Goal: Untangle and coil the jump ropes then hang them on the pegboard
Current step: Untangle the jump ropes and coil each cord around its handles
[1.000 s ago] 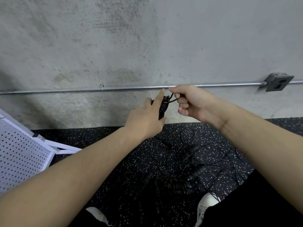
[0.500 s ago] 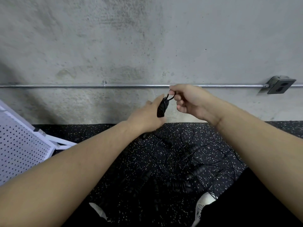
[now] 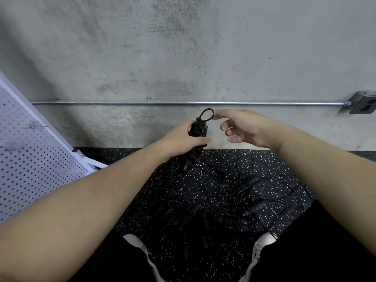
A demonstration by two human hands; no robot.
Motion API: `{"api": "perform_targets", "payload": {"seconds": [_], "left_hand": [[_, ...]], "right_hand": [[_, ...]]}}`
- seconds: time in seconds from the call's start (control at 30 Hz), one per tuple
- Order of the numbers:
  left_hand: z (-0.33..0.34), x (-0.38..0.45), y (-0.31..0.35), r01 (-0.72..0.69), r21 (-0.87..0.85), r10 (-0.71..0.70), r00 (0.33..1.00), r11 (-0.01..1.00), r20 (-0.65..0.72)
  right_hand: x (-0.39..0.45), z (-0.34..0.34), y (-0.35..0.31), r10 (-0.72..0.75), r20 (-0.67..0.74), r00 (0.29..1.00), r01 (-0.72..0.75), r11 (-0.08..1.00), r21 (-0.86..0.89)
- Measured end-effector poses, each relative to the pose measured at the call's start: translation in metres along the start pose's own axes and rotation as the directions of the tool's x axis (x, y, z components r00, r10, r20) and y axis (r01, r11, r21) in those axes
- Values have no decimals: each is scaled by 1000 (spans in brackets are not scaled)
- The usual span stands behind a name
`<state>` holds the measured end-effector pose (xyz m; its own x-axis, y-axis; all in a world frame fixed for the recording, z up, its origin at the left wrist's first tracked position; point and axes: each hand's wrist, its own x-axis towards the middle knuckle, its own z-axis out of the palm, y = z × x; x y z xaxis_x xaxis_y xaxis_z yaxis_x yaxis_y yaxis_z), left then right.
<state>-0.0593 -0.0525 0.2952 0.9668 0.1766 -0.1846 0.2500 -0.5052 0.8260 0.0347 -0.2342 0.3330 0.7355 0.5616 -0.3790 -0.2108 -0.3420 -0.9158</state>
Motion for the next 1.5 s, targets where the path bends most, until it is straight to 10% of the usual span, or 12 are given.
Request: {"api": "perform_targets", "payload": {"seconds": [0.7, 1.13, 1.5], "left_hand": [[17, 8, -177, 382, 130, -398, 909, 915, 126], [69, 24, -302, 669, 188, -670, 595, 719, 444], [62, 56, -337, 619, 24, -619, 785, 785, -11]], "right_hand": [[95, 80, 116, 271, 223, 936, -112, 833, -542], [163, 117, 209, 421, 210, 883, -284, 833, -475], [194, 129, 238, 479, 222, 849, -355, 829, -432]]}}
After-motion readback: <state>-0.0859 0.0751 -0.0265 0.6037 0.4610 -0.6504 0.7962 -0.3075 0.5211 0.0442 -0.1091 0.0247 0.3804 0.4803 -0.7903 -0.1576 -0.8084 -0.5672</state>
